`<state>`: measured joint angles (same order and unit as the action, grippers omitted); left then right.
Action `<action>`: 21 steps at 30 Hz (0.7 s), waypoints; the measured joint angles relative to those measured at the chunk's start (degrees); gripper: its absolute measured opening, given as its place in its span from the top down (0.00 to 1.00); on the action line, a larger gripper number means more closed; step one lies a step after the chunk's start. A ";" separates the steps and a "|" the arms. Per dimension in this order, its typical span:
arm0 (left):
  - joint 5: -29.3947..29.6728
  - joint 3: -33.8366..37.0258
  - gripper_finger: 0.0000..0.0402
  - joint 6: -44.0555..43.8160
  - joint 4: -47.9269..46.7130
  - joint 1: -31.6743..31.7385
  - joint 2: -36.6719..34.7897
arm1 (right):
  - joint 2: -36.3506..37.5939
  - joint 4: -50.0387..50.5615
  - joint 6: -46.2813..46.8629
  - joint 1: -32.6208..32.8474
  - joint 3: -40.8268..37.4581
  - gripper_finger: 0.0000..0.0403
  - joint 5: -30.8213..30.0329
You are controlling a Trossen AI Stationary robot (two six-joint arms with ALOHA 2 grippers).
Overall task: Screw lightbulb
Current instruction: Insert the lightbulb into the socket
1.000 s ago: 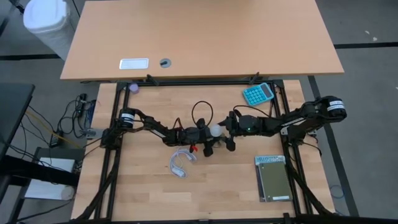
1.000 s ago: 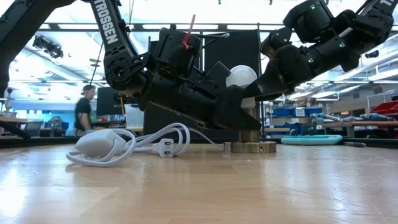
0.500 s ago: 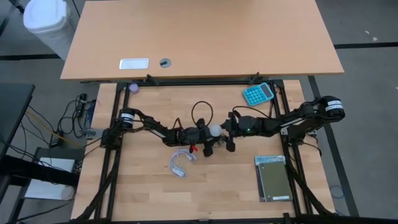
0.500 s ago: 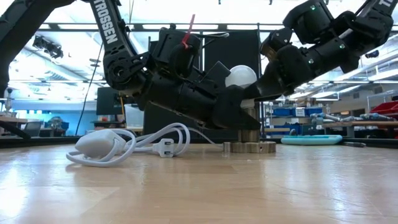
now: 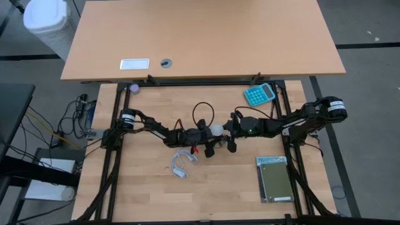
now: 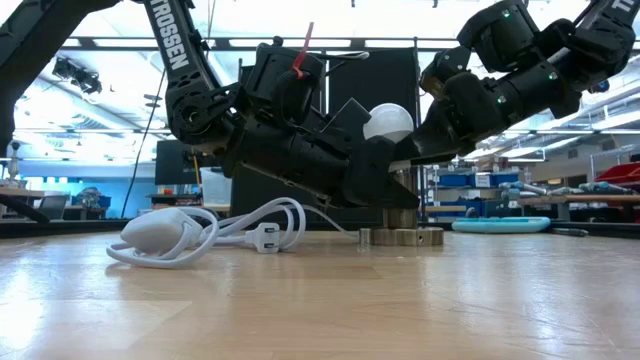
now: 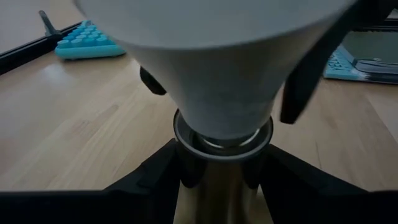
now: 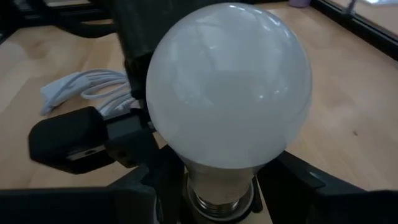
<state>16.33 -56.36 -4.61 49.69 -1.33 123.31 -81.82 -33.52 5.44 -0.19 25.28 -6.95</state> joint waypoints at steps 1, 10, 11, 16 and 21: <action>0.45 0.00 0.52 -0.10 0.00 -0.01 0.00 | 0.00 0.16 0.33 0.26 0.00 0.56 -0.96; 1.85 0.00 0.52 -0.44 0.17 0.01 0.03 | -0.87 0.08 1.17 4.46 -0.01 0.56 -11.48; 1.92 0.02 0.52 -0.49 0.28 0.01 0.05 | -1.57 -0.78 1.54 4.70 -0.02 0.56 -12.11; 2.58 0.13 0.52 -0.68 0.39 -0.01 0.07 | -6.95 -8.36 2.52 5.77 -0.07 0.56 -14.42; 2.81 0.27 0.52 -1.45 0.31 -0.01 0.07 | -8.13 -9.83 2.34 7.13 -0.11 0.57 -18.22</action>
<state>19.14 -56.09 -6.07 50.00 -1.34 123.37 -89.96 -43.36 7.79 6.94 25.17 -25.17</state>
